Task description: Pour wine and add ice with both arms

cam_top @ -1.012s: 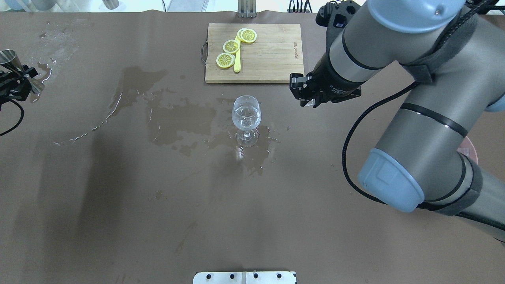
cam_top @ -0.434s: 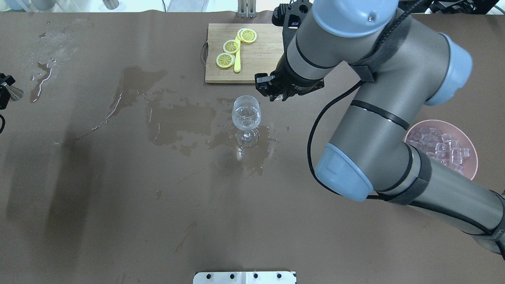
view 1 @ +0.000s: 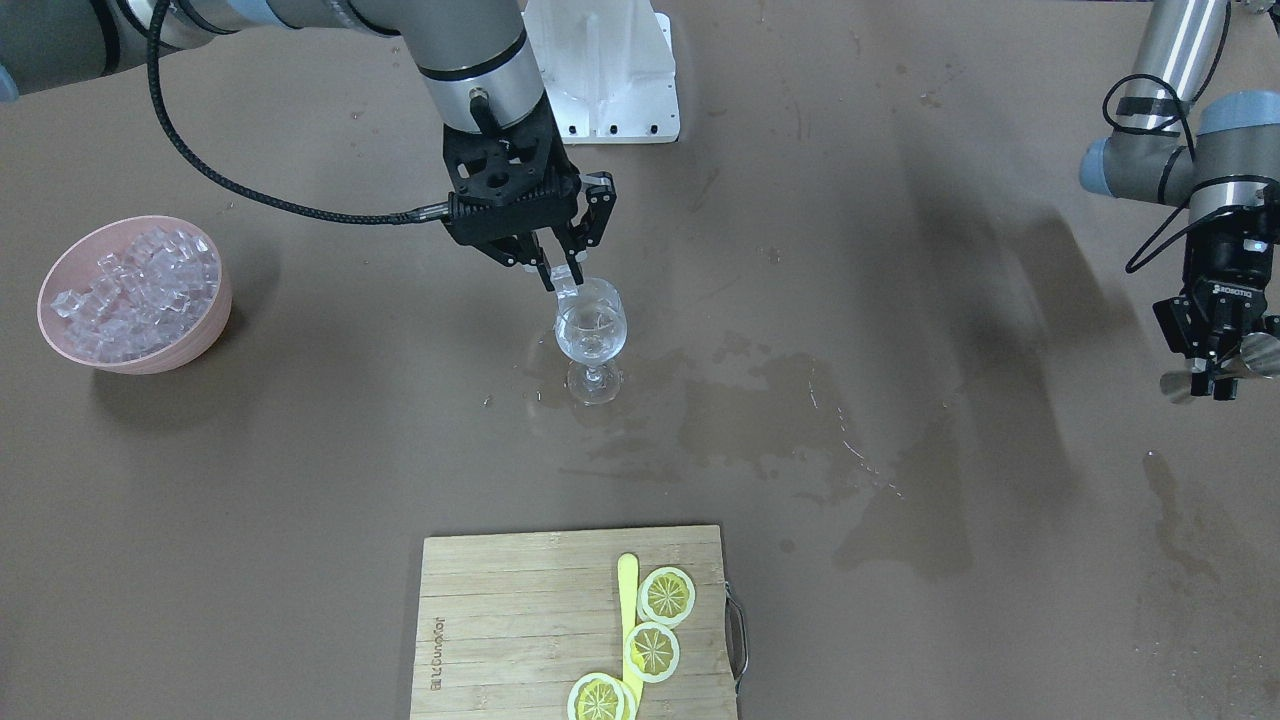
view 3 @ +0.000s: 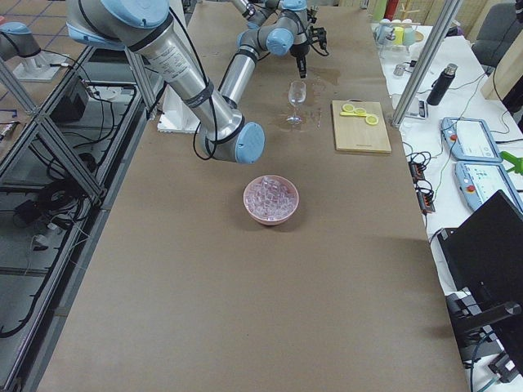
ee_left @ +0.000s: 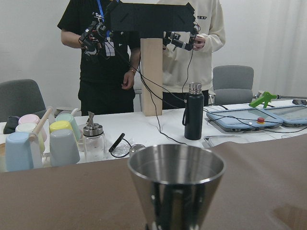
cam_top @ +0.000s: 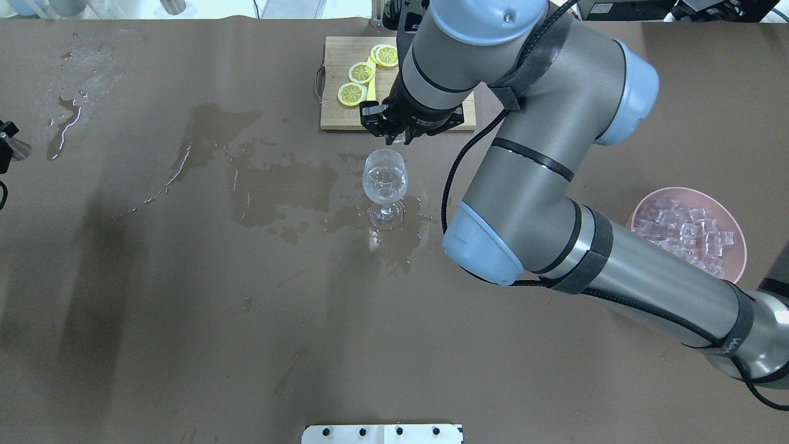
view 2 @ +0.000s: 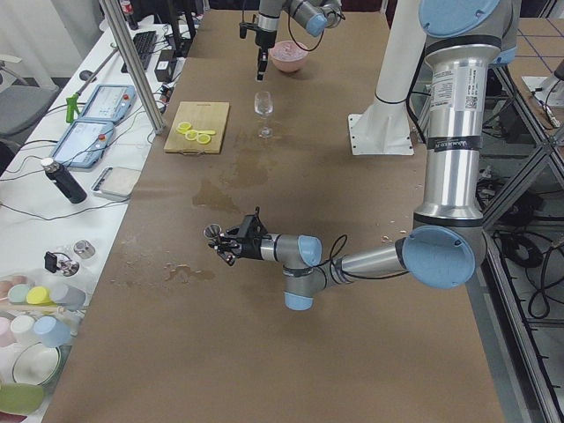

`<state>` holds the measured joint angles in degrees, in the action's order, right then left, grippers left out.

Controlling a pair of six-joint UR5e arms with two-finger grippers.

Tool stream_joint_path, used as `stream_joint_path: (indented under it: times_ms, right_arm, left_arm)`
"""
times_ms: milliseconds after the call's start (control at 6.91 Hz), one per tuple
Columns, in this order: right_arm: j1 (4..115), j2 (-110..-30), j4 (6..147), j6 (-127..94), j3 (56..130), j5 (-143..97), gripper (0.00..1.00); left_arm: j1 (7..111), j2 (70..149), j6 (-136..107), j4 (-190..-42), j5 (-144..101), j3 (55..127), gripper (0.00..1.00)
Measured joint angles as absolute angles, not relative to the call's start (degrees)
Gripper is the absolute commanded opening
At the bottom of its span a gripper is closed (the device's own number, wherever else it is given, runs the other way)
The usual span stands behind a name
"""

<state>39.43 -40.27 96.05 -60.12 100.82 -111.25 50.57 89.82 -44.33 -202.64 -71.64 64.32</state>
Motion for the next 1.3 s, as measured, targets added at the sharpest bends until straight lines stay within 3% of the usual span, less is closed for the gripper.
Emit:
stream_joint_path:
  times_ms: [434,578,723,868,1302]
  right_arm:
    - [37.93,-40.02,93.67,-60.15,98.16,-110.32,0.08]
    - [37.71,-40.11,93.33,-60.19,97.97,-110.15,0.18]
    - [37.54,-40.14,93.22,-60.2,97.9,-110.0,0.51]
    - [37.48,-40.14,93.18,-60.19,97.9,-109.92,0.6]
    - [37.45,-40.15,93.16,-60.02,98.14,-109.92,0.6]
  left_arm:
    - [50.4,91.48,-44.27,-202.36,-70.57,61.9,0.0]
    - [50.38,92.0,-44.24,-202.34,-70.54,61.0,0.0]
    - [50.33,92.22,-44.17,-202.28,-70.58,60.56,0.0]
    - [50.3,92.26,-43.79,-202.1,-70.67,60.4,0.0]
    - [50.24,92.25,-42.69,-199.65,-71.21,60.45,0.0]
